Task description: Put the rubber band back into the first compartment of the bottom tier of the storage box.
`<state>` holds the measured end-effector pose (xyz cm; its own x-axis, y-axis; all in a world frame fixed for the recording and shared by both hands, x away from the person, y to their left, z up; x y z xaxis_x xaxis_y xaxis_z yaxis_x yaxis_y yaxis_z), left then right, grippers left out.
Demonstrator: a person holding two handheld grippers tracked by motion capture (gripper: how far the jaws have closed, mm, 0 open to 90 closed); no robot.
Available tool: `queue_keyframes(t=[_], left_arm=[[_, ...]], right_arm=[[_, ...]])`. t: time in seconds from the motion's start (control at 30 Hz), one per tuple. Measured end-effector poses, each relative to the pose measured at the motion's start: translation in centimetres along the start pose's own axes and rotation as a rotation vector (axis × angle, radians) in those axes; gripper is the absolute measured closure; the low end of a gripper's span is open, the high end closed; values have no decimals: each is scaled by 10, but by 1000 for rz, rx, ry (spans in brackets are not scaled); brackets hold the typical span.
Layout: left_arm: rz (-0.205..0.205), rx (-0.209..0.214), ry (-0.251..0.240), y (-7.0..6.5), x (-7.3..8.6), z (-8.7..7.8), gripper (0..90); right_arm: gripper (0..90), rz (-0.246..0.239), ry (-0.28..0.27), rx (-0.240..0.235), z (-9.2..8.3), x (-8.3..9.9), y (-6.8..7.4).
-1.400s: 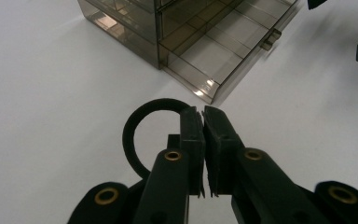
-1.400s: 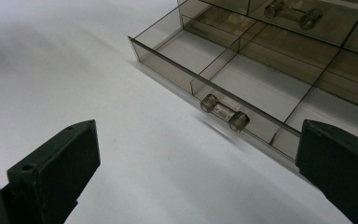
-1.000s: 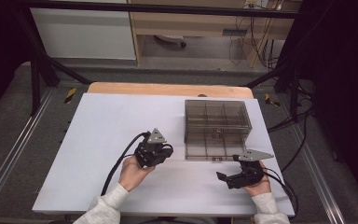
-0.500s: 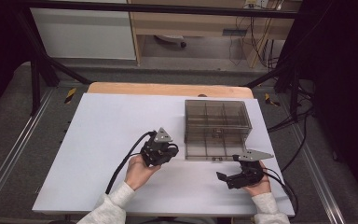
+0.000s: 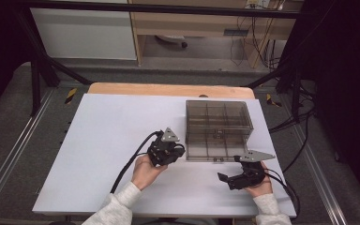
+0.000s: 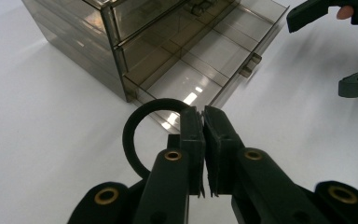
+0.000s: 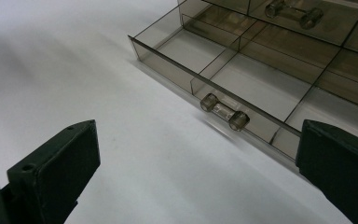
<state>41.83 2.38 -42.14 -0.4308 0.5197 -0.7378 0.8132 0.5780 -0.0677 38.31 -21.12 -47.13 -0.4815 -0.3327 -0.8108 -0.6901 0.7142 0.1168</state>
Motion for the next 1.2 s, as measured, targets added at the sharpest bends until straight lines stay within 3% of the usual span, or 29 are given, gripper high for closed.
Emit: queue_keyframes(t=[1.2], left_arm=[[12, 21, 1, -9, -22, 25, 854]], right_arm=[[4, 1, 4, -2, 0, 0, 0]])
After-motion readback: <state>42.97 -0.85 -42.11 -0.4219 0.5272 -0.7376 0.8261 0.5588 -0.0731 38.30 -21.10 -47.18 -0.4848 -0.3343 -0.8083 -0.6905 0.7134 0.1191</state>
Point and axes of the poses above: each handheld gripper's, and its own axes: z roughly forward along the jaws, x roughly out of its underside, y roughly to its left, the point moved 6 cm from there along z, roughly forward along the jaws
